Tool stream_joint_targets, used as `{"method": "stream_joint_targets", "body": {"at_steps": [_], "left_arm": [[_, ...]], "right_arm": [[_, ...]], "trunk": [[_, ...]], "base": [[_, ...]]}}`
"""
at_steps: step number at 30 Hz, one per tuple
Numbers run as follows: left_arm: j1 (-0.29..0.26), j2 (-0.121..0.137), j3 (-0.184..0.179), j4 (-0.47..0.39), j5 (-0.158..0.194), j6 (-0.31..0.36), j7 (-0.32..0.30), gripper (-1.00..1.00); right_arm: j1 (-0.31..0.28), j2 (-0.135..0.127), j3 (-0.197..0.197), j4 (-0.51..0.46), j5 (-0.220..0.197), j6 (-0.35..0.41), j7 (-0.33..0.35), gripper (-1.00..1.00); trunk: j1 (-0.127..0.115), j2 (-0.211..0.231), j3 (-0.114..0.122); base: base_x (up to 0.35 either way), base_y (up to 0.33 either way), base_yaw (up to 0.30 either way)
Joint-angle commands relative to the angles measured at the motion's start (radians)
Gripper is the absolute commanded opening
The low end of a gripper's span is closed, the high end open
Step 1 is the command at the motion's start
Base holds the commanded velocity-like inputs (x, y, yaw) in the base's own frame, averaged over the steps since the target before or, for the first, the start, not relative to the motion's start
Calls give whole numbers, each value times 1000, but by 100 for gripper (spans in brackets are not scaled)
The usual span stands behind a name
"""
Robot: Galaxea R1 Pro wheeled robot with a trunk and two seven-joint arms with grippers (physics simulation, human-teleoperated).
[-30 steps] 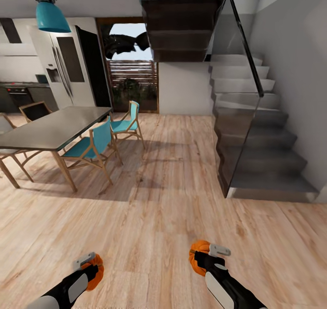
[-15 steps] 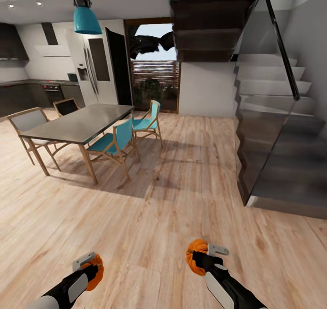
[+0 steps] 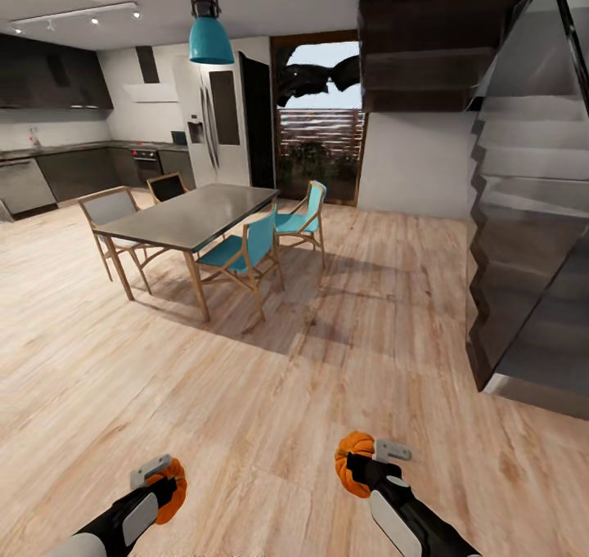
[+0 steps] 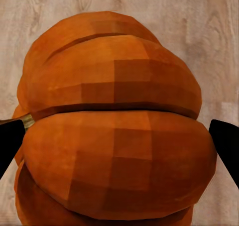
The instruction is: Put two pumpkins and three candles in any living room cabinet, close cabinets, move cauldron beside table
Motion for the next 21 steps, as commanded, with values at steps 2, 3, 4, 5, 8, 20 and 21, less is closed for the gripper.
{"method": "stream_joint_targets", "body": {"at_steps": [2, 3, 4, 5, 8, 20, 21], "left_arm": [[0, 1, -8, -3, 2, 4, 8, -100], [0, 1, -9, -3, 2, 4, 8, -100], [0, 1, -8, -3, 2, 4, 8, -100], [0, 2, -8, -3, 2, 4, 8, -100], [0, 3, -8, -3, 3, 4, 8, -100], [0, 5, -6, -3, 4, 4, 7, -100], [0, 5, -6, -3, 4, 4, 6, -100]], "right_arm": [[-1, -2, 6, -3, -1, 4, -9, -100], [-1, -2, 6, -3, -1, 4, -9, -100], [-1, -2, 6, -3, -1, 4, -9, -100], [-1, -2, 6, -3, -1, 5, -9, -100], [-1, -2, 6, -3, -1, 5, -8, -100], [-1, -1, 6, -2, -1, 6, -7, -100], [-1, -1, 6, -2, -1, 6, -7, -100]], "trunk": [[0, -1, -1], [0, -1, -1], [0, -1, -1], [0, -1, -1], [0, -1, -1], [0, -1, -1], [0, -1, -1]], "base": [[0, 0, 291], [0, 0, 291], [0, 0, 291], [0, 0, 291], [0, 2, 291], [-7, 181, 291], [-80, 226, 291]]}}
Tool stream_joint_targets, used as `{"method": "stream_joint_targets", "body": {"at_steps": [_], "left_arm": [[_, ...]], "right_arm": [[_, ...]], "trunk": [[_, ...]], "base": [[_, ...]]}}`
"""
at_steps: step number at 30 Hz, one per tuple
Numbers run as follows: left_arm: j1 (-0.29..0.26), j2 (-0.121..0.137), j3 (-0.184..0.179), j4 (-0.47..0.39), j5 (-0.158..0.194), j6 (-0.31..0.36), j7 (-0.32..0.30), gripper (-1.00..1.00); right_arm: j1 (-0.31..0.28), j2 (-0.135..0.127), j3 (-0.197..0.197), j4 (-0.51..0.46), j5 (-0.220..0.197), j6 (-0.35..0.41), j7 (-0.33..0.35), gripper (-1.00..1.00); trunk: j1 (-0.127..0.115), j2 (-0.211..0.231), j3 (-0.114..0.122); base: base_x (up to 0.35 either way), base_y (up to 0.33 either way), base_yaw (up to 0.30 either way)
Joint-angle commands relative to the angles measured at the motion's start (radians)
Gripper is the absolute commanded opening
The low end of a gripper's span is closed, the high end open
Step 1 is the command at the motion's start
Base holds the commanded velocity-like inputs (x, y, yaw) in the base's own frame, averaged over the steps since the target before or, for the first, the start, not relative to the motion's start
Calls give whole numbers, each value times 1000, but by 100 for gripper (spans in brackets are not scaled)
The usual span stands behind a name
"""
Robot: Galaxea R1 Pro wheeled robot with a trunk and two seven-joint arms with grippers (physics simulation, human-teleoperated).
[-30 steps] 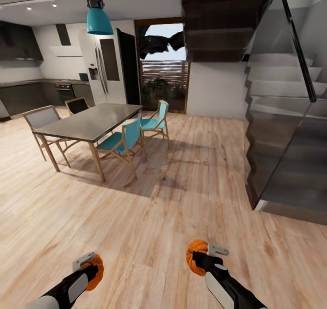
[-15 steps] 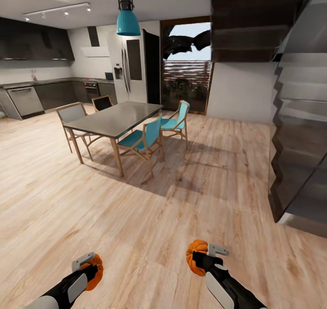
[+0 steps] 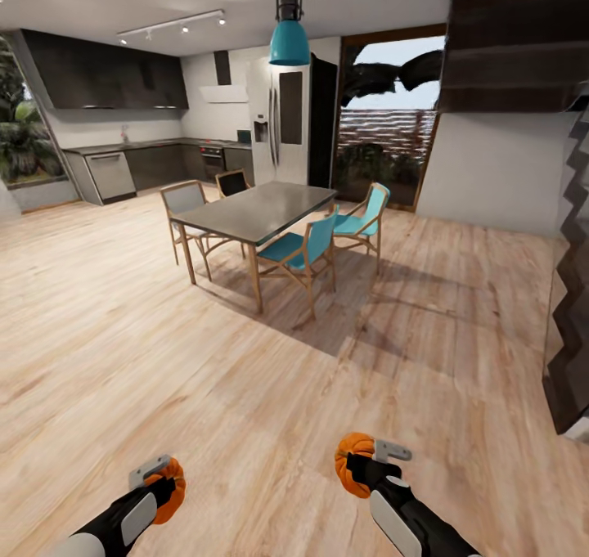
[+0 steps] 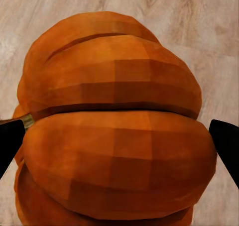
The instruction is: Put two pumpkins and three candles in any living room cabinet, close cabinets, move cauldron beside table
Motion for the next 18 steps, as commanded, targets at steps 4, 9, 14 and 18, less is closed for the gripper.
{"method": "stream_joint_targets", "body": {"at_steps": [4, 9, 14, 18], "left_arm": [[0, 0, -8, -3, 3, 6, 7, -100], [0, -1, -9, -3, 3, 5, 7, -100], [0, 0, -8, -3, 3, 5, 7, -100], [0, 0, -8, -3, 3, 7, 7, -100]], "right_arm": [[-1, -2, 6, -3, -1, 4, -9, -100], [-1, -1, 6, -3, -1, 4, -9, -100], [-1, -1, 6, -3, -1, 4, -9, -100], [-1, -1, 6, -3, -1, 4, -9, -100]], "trunk": [[0, -1, -1], [0, -1, -1], [0, -1, -1], [0, -1, -1]], "base": [[-33, 179, 291], [46, 98, 291], [6, 11, 291], [11, 1, 291]]}}
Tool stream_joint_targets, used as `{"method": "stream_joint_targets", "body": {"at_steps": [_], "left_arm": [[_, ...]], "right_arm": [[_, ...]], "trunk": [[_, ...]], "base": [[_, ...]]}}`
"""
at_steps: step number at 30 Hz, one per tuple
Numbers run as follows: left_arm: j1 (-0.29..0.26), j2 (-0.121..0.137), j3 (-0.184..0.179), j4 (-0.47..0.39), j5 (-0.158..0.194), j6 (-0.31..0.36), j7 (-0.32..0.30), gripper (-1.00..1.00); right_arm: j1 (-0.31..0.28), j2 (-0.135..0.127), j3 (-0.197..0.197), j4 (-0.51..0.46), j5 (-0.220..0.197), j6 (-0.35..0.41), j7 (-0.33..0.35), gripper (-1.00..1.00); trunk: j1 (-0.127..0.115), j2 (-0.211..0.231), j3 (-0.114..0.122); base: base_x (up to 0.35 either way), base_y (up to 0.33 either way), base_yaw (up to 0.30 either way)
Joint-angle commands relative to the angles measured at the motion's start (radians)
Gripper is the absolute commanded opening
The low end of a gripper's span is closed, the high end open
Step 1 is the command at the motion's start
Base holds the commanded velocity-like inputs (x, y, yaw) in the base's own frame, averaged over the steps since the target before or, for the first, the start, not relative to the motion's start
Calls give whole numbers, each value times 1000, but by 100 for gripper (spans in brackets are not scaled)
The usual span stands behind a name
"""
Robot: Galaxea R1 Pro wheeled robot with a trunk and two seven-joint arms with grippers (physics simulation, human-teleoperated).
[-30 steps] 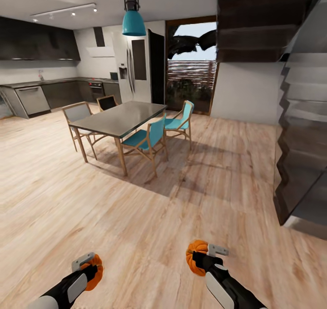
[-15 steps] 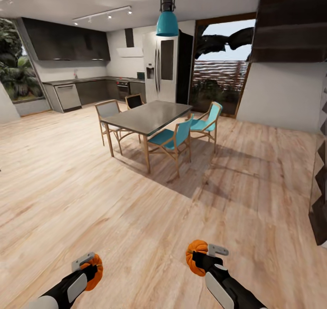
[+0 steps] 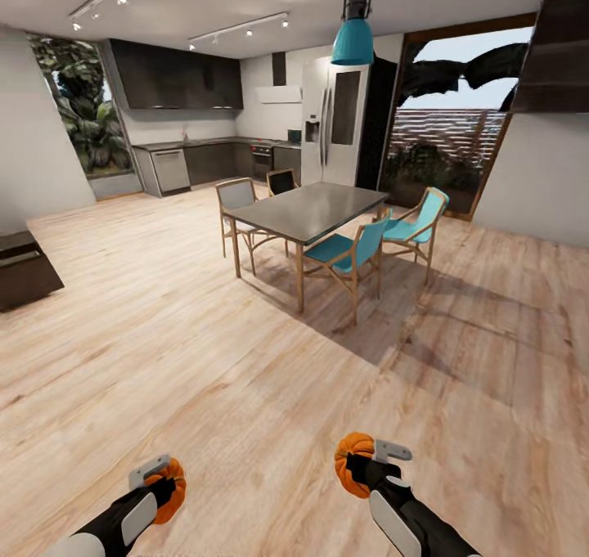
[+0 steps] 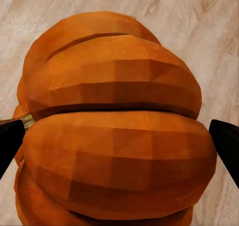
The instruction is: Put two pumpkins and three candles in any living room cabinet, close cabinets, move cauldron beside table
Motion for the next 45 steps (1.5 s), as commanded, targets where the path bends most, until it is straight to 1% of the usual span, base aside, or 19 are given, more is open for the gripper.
{"method": "stream_joint_targets", "body": {"at_steps": [1, 28, 45], "left_arm": [[-1, 0, -8, -3, 3, 6, 8, -100], [-1, 1, -8, 2, 5, 7, 8, -100], [-1, 0, -11, -3, 2, 3, 9, -100]], "right_arm": [[-1, -2, 6, -3, -1, 4, -9, -100], [-1, -2, 8, 17, 1, 4, -9, -100], [-1, -2, 8, 18, 1, 4, -9, -100]], "trunk": [[0, -1, -1], [0, -1, -1], [0, -1, -1]], "base": [[112, 0, 291], [310, 0, 291], [17, 0, 291]]}}
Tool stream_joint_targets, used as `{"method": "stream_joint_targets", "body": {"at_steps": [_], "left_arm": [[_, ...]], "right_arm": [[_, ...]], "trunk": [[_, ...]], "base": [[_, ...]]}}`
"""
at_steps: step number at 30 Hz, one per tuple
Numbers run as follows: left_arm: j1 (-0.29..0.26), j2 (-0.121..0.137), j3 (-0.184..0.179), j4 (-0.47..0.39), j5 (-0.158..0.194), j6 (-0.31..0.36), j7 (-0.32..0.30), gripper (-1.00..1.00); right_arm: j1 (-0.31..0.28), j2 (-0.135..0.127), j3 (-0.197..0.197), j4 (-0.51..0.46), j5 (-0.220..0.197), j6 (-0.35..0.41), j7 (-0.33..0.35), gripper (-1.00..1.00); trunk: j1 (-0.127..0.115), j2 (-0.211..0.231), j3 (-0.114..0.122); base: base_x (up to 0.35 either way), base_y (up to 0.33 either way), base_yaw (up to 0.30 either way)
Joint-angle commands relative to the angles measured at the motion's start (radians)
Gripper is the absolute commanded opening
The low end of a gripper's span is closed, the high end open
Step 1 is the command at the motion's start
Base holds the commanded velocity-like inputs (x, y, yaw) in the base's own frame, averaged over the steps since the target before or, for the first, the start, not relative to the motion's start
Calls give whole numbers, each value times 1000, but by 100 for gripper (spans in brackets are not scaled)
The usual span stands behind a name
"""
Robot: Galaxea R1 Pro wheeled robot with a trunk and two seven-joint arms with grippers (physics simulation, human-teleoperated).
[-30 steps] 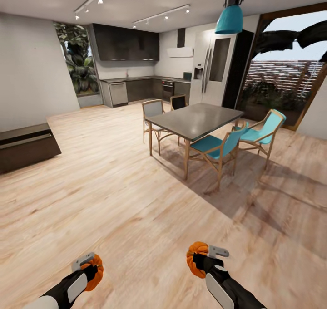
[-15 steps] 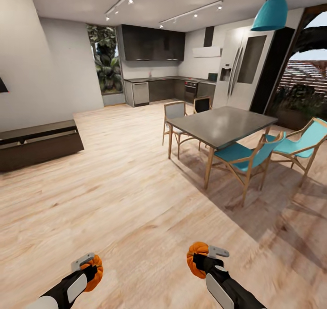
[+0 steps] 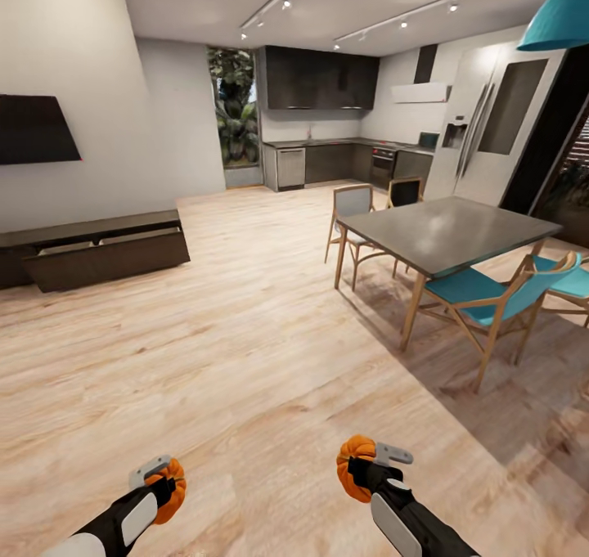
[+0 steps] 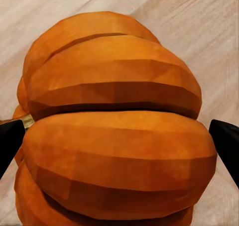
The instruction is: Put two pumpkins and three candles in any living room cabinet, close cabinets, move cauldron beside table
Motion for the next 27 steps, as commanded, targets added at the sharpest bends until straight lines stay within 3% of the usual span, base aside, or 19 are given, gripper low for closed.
{"method": "stream_joint_targets", "body": {"at_steps": [1, 14, 19, 27], "left_arm": [[0, 1, -9, -3, 3, 5, 8, -100], [0, -3, -9, -5, 1, 11, 10, -100], [0, 1, -10, -5, 1, 59, 9, -100], [0, -1, -8, -4, 3, 68, 10, -100]], "right_arm": [[-1, -2, 6, -3, -1, 4, -9, -100], [-1, -2, 7, -3, -1, 4, -9, -100], [-1, -2, 7, -2, -1, 4, -8, -100], [-1, -2, 7, -2, -1, 4, -9, -100]], "trunk": [[0, -1, -1], [0, -1, -1], [0, -1, -1], [0, -1, -1]], "base": [[0, 0, 291], [0, 0, 291], [23, 0, 291], [118, 0, 291]]}}
